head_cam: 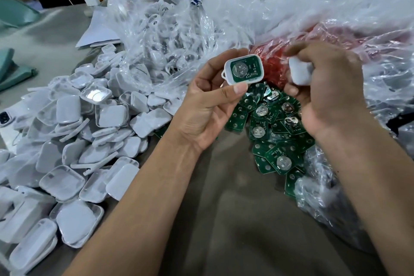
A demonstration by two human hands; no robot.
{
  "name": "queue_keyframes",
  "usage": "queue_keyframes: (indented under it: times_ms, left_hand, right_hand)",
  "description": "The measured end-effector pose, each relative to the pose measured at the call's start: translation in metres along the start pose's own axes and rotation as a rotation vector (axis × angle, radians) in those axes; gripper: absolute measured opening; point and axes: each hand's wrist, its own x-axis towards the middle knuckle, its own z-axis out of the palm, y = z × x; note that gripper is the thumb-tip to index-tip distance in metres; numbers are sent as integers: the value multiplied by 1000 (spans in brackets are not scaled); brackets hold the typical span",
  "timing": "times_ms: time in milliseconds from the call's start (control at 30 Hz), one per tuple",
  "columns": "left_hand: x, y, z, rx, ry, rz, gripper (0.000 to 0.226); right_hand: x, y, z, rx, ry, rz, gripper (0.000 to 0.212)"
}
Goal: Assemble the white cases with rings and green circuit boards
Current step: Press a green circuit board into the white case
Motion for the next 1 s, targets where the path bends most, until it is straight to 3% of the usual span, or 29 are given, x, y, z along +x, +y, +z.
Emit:
queue_keyframes:
  times_ms: [100,233,567,733,1000]
  left_hand:
    - [-1,-1,1,14,-47,-9,49]
    - [-2,0,2,-1,-53,-7,50]
    - [-1,0,2,88,63,8,53]
    - [1,-3,4,179,162,26,58]
    - [1,-6,7,261,345,54,23]
  right_hand:
    - [0,-1,-2,-50,-185,93,27]
    - [-3,1,0,-161,-330,34,28]
    - [-5,6,4,-267,-299,-153,32]
    - [-3,12,3,-292,-290,-197,23]
    - [-1,19,3,-363,-272,-195,24]
